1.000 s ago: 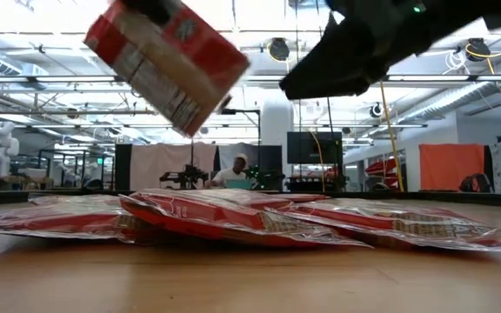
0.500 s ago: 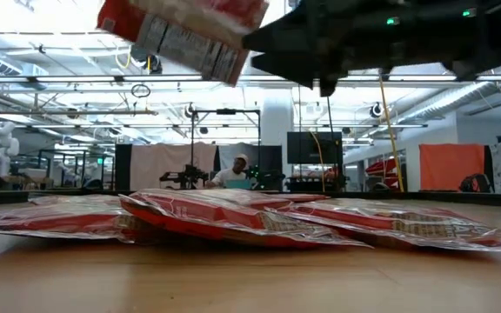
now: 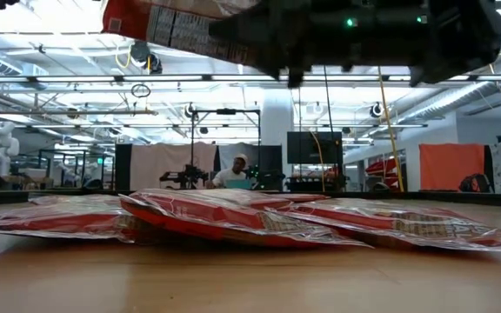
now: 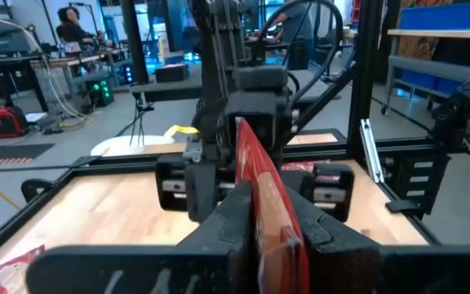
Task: Sort popcorn bags into baskets
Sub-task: Put the popcorn bag into the orange bin
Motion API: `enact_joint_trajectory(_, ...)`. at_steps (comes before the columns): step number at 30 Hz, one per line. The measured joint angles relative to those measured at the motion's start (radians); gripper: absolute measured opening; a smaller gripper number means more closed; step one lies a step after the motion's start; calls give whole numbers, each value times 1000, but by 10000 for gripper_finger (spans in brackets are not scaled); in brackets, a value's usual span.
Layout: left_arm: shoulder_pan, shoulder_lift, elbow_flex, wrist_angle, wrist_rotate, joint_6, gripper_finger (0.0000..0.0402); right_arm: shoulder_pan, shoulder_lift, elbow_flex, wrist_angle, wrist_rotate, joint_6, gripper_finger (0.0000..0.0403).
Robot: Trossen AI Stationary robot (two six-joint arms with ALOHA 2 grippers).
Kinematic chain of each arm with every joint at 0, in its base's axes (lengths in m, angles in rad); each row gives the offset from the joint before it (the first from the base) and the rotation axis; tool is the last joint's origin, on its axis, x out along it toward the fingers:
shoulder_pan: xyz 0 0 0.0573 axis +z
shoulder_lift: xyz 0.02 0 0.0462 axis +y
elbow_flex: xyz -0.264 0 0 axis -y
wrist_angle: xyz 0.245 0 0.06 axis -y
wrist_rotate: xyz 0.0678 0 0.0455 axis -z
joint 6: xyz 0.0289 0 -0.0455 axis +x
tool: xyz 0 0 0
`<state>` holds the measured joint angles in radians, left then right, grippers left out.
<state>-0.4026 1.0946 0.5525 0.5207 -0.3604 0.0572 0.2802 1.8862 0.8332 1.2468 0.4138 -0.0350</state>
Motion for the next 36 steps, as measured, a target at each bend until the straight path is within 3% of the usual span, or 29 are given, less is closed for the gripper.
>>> enact_joint_trajectory(5, -7, -1, -4, 2, 1, 30, 35, -15, -1, 9, 8, -75, -8, 142)
enact_joint_trajectory(11, -20, -1, -4, -7, 1, 72, 36, -18, 0, 9, -21, -78, -4, 52)
enact_joint_trajectory(15, -19, -2, -3, -43, 1, 53, 47, -18, 0, 9, -33, -79, -12, 16)
enact_joint_trajectory(20, -23, -14, -3, -140, -17, -14, 90, -18, 0, 9, -67, -78, 4, 15)
enact_joint_trajectory(25, -34, -74, -3, -269, -27, -118, 168, -18, 0, 9, -129, -77, 54, 32)
enact_joint_trajectory(30, -38, -170, -3, -370, -48, -175, 234, -18, 0, 9, -189, -77, 92, 24)
enact_joint_trajectory(36, -5, -204, 71, -401, -60, -162, 261, -18, 0, 9, -248, -78, 111, 15)
